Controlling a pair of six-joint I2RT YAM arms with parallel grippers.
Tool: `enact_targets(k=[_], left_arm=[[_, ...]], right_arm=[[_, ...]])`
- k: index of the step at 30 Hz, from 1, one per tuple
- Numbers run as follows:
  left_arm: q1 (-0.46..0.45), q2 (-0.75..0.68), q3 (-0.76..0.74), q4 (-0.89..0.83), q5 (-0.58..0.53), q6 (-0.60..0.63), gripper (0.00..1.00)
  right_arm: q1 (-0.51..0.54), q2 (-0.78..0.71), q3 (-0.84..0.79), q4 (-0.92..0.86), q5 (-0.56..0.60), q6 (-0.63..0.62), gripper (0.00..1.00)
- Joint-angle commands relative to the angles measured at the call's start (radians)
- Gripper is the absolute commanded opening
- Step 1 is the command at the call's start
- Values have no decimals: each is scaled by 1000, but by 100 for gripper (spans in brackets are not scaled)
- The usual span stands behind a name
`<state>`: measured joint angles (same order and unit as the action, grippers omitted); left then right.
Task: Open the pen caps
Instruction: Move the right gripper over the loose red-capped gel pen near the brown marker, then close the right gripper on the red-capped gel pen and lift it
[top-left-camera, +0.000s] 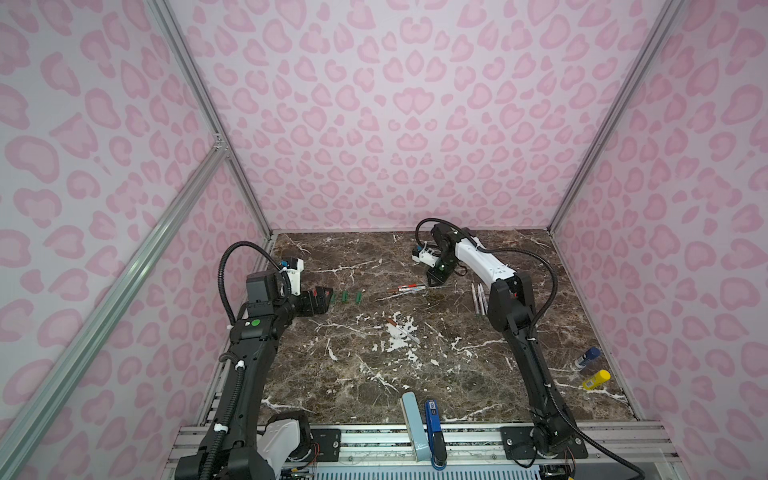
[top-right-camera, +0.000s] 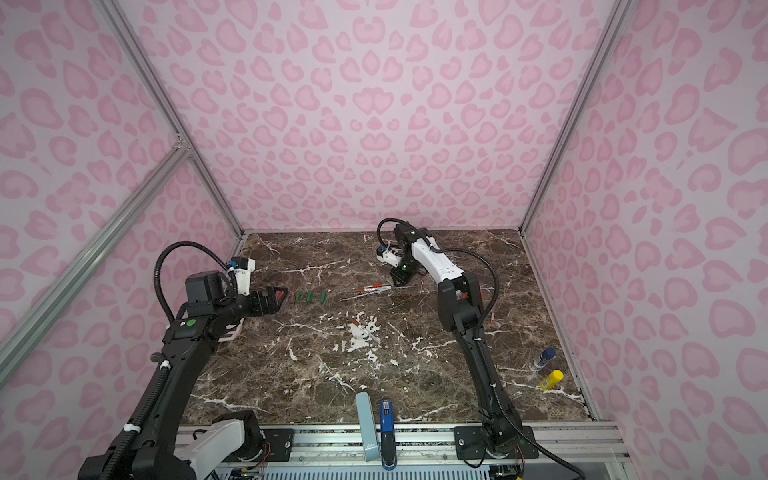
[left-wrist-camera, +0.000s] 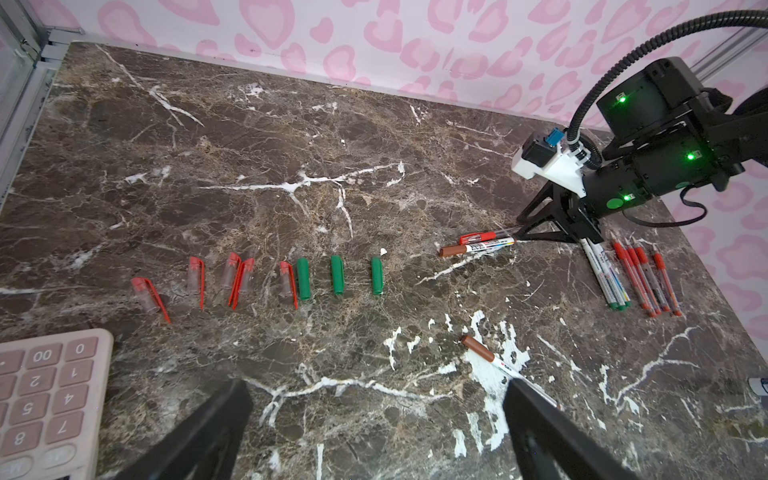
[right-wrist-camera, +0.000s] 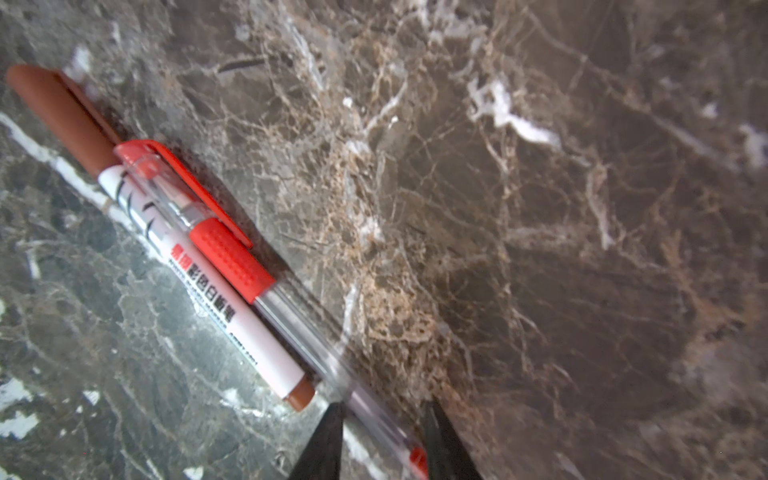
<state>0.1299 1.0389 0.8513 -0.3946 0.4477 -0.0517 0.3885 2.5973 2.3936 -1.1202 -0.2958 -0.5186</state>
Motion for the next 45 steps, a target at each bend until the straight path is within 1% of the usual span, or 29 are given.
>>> enact_targets(k=[1,4,8,10,12,14,16,17,19,20,23,27,30,33,35,38,41,45], left_arm=[[3,-4,-2,29,13,9,98],[4,-1,8,21,5,6,98],[4,-10,-4,30,21,6,98],[4,-8,6,22,11,5,98],[4,-15,0,32,20,0,98],[4,-19,-8,39,32,1,98],[5,-14,-4,32,25,0,98],[4,-12,1,30,22,-2,98],[2,-14,-7,43,33,-9,98],[2,-14,-11,51,44,-13,98],[3,-5,-2,40,37,-14,98],[2,-15,1,37,36,-11,98],[4,-11,3,24,21,0,98],[4,-15,2,27,20,1,98],[4,-15,-3,32,25,3,98],[4,-4,6,23,17,3,98],[4,-4,0,35,28,-1,98],[4,2,3,32,23,0,98]], right_arm=[[-5,27,-2,-36,1,5,21],[-7,0,-45,-27,17,5,15],[-30,6,-13,-54,35,61,9],[-33,-24,-55,-49,38,83,7],[-36,-81,-162,-4,52,109,7],[-36,-139,-274,56,44,126,9],[-44,-202,-356,121,7,166,14],[-48,-232,-381,153,-17,193,17],[-44,-270,-394,213,-46,255,28],[-38,-276,-383,237,-55,288,33],[-13,-229,-279,253,-59,393,39],[18,-111,-76,237,-10,489,41],[37,30,159,191,23,538,41],[42,133,322,202,49,589,42],[38,158,342,236,63,633,43],[33,160,301,294,46,676,42],[33,176,287,323,23,684,41],[38,190,291,308,10,673,40]])
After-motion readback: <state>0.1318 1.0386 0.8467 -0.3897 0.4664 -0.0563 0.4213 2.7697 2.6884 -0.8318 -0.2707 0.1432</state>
